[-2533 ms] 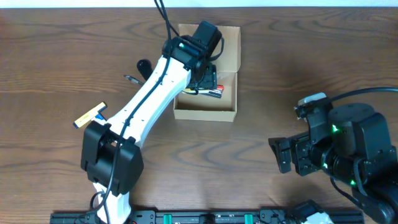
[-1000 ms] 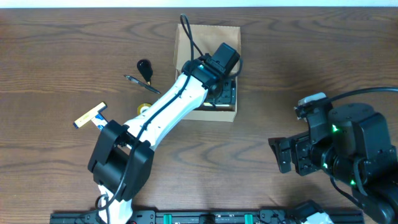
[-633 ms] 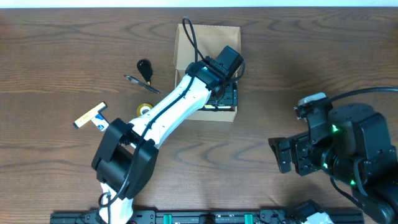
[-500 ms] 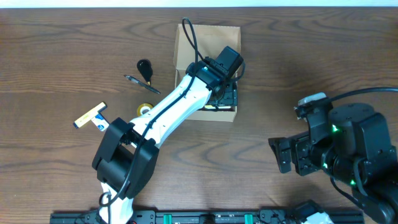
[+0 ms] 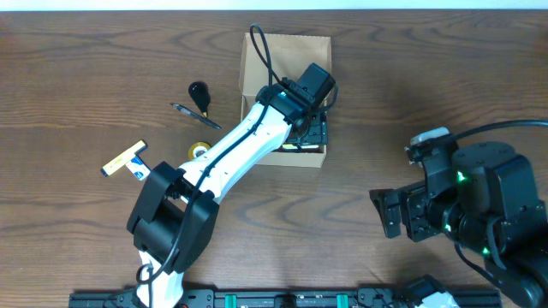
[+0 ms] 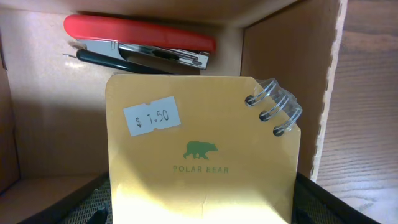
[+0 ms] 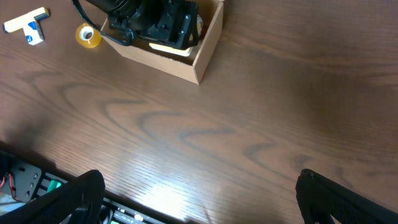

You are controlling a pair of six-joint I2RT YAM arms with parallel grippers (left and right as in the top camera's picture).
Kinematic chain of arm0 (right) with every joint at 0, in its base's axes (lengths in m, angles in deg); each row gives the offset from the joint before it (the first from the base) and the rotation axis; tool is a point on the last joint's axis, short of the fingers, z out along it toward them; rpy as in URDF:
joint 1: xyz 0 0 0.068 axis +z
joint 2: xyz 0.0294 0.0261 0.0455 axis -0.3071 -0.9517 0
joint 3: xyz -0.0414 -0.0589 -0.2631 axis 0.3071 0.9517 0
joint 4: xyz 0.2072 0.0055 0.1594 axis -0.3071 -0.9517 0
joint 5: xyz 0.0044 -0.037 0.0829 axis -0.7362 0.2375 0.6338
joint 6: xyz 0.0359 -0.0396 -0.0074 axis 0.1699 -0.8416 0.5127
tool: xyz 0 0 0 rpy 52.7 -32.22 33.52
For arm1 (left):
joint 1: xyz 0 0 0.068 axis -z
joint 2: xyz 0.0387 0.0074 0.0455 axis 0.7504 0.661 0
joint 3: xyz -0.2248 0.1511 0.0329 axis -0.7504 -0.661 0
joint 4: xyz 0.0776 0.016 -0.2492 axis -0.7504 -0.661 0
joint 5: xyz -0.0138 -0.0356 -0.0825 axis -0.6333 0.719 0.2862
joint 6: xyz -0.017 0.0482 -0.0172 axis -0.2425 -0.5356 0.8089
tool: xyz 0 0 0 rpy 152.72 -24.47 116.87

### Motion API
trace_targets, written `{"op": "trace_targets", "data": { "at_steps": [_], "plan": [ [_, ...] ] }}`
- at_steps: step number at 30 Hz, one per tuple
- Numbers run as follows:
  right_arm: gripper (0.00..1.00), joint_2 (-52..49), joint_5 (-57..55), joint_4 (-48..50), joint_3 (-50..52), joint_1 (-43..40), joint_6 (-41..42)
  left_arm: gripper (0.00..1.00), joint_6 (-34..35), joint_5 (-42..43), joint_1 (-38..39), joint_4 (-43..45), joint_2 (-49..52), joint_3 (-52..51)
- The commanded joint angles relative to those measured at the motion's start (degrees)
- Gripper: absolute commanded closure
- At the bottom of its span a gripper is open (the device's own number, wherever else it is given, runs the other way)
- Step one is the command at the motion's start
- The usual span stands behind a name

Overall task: Pack container
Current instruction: 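Open the left gripper to release the pad inside the box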

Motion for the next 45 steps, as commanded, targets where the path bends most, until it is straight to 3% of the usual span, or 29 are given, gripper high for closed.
{"op": "trace_targets", "data": {
  "at_steps": [1, 7, 25, 45],
  "plan": [
    [0.01, 0.0, -0.6, -0.1, -0.7, -0.4, -0.6, 0.38, 0.2, -0.2, 0.0, 0.2, 0.5, -0.3],
    [0.01, 0.0, -0.6, -0.1, -0.7, -0.4, -0.6, 0.28, 0.0, -0.2, 0.0, 0.4, 0.5, -0.3],
    [0.01, 0.0, -0.6, -0.1, -0.7, -0.4, -0.6, 0.14, -0.5, 0.0, 0.0, 0.4, 0.5, -0.3],
    [0.01, 0.0, -0.6, -0.1, -0.7, -0.4, -0.6, 0.14, -2.5, 0.2, -0.5, 0.4, 0.4, -0.3]
  ]
}}
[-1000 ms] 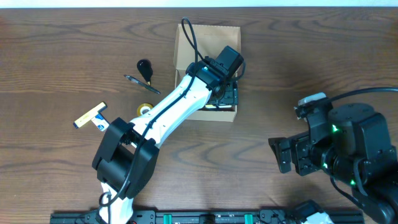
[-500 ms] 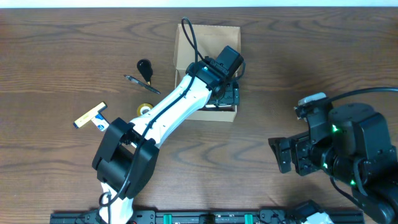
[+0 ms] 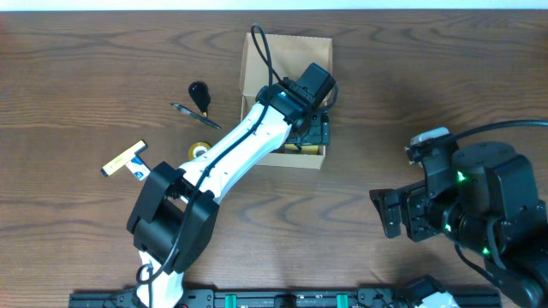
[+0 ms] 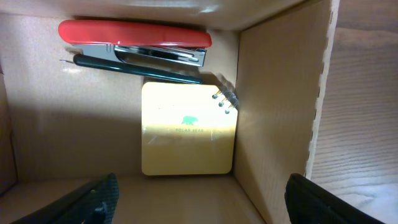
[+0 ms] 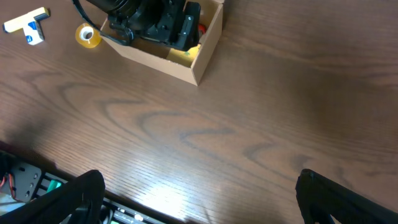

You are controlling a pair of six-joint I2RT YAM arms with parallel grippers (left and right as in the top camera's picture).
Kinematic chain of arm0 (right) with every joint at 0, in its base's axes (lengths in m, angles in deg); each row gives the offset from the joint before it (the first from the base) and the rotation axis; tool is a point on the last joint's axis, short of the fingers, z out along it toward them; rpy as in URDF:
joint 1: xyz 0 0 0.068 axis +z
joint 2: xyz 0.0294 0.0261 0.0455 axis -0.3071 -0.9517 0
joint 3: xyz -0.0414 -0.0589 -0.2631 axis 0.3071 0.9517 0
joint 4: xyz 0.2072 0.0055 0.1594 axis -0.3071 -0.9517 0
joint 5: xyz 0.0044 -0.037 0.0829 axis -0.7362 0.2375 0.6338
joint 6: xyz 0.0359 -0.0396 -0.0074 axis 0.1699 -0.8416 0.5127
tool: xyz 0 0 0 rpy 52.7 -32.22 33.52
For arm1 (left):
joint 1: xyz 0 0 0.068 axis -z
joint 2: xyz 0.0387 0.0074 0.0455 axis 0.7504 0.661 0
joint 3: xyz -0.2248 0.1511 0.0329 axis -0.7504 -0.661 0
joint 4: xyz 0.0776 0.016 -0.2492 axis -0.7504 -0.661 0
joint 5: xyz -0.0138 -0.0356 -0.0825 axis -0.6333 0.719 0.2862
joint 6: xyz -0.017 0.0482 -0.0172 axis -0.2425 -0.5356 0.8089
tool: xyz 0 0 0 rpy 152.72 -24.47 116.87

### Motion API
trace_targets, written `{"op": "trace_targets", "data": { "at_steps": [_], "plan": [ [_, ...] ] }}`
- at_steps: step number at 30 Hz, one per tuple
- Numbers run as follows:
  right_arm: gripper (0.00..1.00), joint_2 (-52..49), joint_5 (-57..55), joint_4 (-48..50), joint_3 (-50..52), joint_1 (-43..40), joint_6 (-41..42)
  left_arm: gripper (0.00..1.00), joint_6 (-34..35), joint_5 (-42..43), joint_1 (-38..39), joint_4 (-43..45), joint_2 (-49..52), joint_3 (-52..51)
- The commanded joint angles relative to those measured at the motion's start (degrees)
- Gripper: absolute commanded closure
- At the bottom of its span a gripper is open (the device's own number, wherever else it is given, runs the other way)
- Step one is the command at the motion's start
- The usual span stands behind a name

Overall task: Pack container
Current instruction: 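Open the left gripper to release the pad inside the box, then withdraw the left gripper from the box toward the tape roll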

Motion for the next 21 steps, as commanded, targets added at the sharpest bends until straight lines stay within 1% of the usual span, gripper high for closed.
{"op": "trace_targets", "data": {
  "at_steps": [1, 6, 10, 13, 16, 18, 21],
  "plan": [
    [0.01, 0.0, -0.6, -0.1, -0.7, -0.4, -0.6, 0.15, -1.2, -0.2, -0.9, 0.2, 0.2, -0.1],
    [0.01, 0.0, -0.6, -0.1, -0.7, -0.4, -0.6, 0.18, -3.9, 0.0, -4.3, -0.6, -2.2, 1.4],
    [0.01, 0.0, -0.6, -0.1, -0.7, -0.4, -0.6, 0.21, -8.6, 0.0, -8.0, -3.9, -5.1, 3.6],
    [0.01, 0.0, -0.6, -0.1, -0.7, -0.4, -0.6, 0.21, -11.3, -0.1, -10.1, -5.6, -7.4, 5.3],
    [0.01, 0.0, -0.6, -0.1, -0.7, -0.4, -0.6, 0.21, -12.3, -1.0, -11.9, -5.7, -10.3, 6.5],
    [0.01, 0.0, -0.6, -0.1, -0.7, -0.4, -0.6, 0.21, -12.9, -3.6, -12.8, -5.8, -12.4, 6.8],
    [0.01, 0.0, -0.6, -0.1, -0.7, -0.4, -0.6, 0.20, -12.8, -9.9, -13.6, -7.2, -14.6, 6.8]
  ]
}}
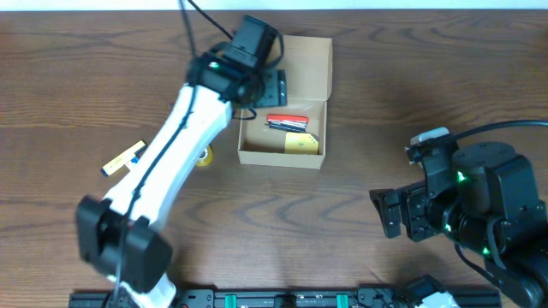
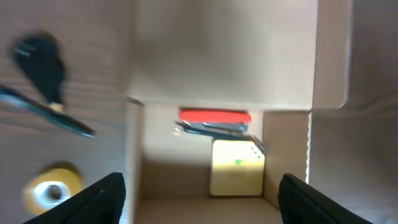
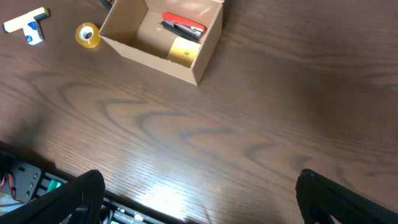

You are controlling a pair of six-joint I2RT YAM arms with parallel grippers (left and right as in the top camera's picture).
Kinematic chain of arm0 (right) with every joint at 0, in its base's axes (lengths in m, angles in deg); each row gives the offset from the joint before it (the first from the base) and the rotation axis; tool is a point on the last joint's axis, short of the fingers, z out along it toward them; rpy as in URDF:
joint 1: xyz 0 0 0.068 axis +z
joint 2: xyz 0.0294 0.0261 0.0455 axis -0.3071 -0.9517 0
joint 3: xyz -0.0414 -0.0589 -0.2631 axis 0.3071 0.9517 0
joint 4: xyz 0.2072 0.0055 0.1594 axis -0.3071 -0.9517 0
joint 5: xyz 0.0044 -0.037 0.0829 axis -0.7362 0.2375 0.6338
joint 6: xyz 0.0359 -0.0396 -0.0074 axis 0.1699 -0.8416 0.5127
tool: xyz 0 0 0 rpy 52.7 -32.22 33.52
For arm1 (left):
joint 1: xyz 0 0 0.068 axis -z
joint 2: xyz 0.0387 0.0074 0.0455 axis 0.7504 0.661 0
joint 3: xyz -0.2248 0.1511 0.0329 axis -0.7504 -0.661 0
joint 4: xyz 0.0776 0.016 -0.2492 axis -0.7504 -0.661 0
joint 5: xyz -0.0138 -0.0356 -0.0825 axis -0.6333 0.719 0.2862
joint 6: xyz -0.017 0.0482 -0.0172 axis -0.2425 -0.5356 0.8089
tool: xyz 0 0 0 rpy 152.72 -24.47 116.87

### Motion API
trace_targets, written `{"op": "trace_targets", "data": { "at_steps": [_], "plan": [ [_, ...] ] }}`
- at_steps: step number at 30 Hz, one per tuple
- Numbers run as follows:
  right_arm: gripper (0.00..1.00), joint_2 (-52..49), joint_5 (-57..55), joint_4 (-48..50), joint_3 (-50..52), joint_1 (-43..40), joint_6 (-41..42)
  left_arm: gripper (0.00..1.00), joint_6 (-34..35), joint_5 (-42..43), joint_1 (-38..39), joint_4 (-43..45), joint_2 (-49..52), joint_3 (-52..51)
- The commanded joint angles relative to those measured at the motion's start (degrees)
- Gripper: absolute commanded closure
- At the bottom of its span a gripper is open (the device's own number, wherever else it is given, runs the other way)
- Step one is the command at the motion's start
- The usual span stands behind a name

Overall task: Pack container
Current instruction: 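Withdraw the left gripper from the box toward the tape roll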

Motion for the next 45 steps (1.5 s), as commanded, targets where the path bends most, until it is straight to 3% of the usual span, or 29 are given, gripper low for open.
{"op": "trace_targets", "data": {
  "at_steps": [1, 5, 11, 15, 29, 45],
  "plan": [
    [0.01, 0.0, -0.6, -0.1, -0.7, -0.4, -0.6, 0.20, -1.6, -9.2, -1.2, -1.9, -2.8, 1.1],
    [0.01, 0.0, -0.6, -0.1, -0.7, -0.4, -0.6, 0.19, 0.5, -14.2, -2.7, -5.0, -3.2, 1.1],
    [0.01, 0.0, -0.6, -0.1, -0.7, -0.4, -0.6, 0.15, 2.5, -14.4, -5.9, -5.9, -3.0, 1.1],
    [0.01, 0.0, -0.6, -0.1, -0.7, -0.4, -0.6, 0.04, 2.6, -12.6, -8.4, -6.0, -3.0, 1.1],
    [0.01, 0.0, -0.6, -0.1, -0.7, -0.4, -0.6, 0.02, 18.9, -11.0, -14.9, -9.1, -3.0, 1.1],
    [0.01, 0.0, -0.6, -0.1, -0.7, -0.4, -0.6, 0.07, 31.8, -11.1, -16.7, -9.4, -0.1, 0.1]
  ]
}}
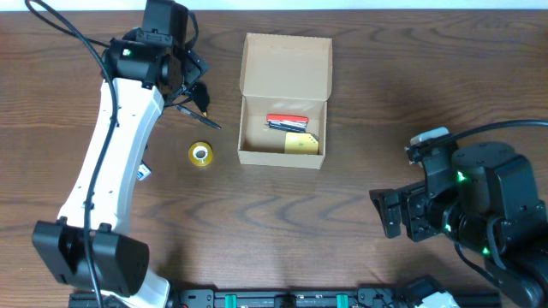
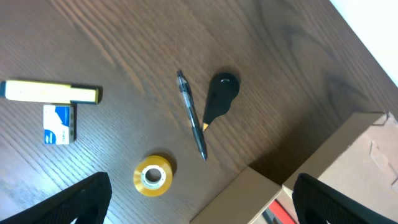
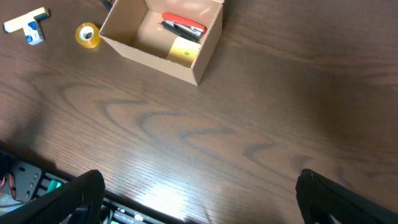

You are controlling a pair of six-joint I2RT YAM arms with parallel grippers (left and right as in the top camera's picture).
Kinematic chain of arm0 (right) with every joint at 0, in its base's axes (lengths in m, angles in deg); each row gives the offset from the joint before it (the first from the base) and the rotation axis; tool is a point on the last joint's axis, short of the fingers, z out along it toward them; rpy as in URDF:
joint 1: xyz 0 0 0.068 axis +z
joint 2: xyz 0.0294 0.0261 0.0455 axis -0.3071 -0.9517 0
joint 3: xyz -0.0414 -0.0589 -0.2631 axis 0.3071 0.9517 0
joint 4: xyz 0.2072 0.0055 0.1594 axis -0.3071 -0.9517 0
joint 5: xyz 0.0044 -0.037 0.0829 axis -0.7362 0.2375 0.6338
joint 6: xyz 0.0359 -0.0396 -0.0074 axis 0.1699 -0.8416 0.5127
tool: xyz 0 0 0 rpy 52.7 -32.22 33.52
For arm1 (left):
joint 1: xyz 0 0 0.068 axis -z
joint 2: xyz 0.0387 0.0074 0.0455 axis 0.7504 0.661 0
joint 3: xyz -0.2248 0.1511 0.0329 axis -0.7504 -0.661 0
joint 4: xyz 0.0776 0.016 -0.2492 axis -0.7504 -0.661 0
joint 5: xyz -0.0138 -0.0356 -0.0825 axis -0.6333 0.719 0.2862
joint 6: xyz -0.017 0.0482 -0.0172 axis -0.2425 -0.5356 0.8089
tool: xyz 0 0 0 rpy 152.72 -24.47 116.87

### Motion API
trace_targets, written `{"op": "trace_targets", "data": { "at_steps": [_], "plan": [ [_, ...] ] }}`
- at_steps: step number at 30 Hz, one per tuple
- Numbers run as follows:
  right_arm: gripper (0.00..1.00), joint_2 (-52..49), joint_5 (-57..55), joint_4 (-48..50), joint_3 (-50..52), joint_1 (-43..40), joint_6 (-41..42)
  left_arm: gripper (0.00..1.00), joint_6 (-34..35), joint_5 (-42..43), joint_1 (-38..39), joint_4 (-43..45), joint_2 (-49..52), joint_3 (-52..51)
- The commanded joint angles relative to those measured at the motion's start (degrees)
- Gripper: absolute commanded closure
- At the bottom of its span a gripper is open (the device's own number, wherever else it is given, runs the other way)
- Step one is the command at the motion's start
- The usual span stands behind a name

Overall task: Pack container
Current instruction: 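Withdraw the left gripper from the box toward the tape roll, then lower the left gripper onto the yellow tape roll and grasp it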

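Note:
The open cardboard box (image 1: 248,98) stands at mid-table and holds a red stapler (image 1: 287,121) with a dark pen under it and a yellow spiral notepad (image 1: 301,142). My left gripper (image 2: 199,205) is open and empty, high over the table left of the box (image 2: 348,149). Below it lie a black pen (image 2: 191,115), a black rounded clip (image 2: 219,96), a yellow tape roll (image 2: 153,175), a yellow stick (image 2: 51,93) and a small blue-and-white card (image 2: 59,123). My right gripper (image 3: 199,199) hangs open and empty at the right, far from the box (image 3: 155,59).
In the overhead view the left arm (image 1: 111,162) covers the yellow stick; the tape roll (image 1: 200,154) sits just left of the box. The table's far edge runs close behind the box. The table's front rail (image 3: 37,180) lies under the right gripper.
My left gripper was over the box's back left corner and is now further left, above the pen and the black clip. The box's contents and the right arm are unchanged.
First the left gripper was down in the box with the notepad close between its fingers. Then the notepad lay flat beside the stapler and the fingers were open above it. The gripper then stood over the box's back left, and now over the loose items.

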Motion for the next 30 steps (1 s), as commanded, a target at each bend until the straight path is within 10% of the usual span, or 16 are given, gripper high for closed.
{"op": "trace_targets", "data": {
  "at_steps": [1, 14, 30],
  "plan": [
    [0.01, 0.0, -0.6, -0.1, -0.7, -0.4, -0.6, 0.08, 4.0, 1.6, -0.3, -0.6, 3.2, -0.4],
    [0.01, 0.0, -0.6, -0.1, -0.7, -0.4, -0.6, 0.05, 14.5, 6.7, -1.2, -17.2, 9.8, -0.6],
    [0.01, 0.0, -0.6, -0.1, -0.7, -0.4, -0.6, 0.02, 14.5, 18.3, -0.9, 5.9, 9.8, -17.8]
  ]
}}
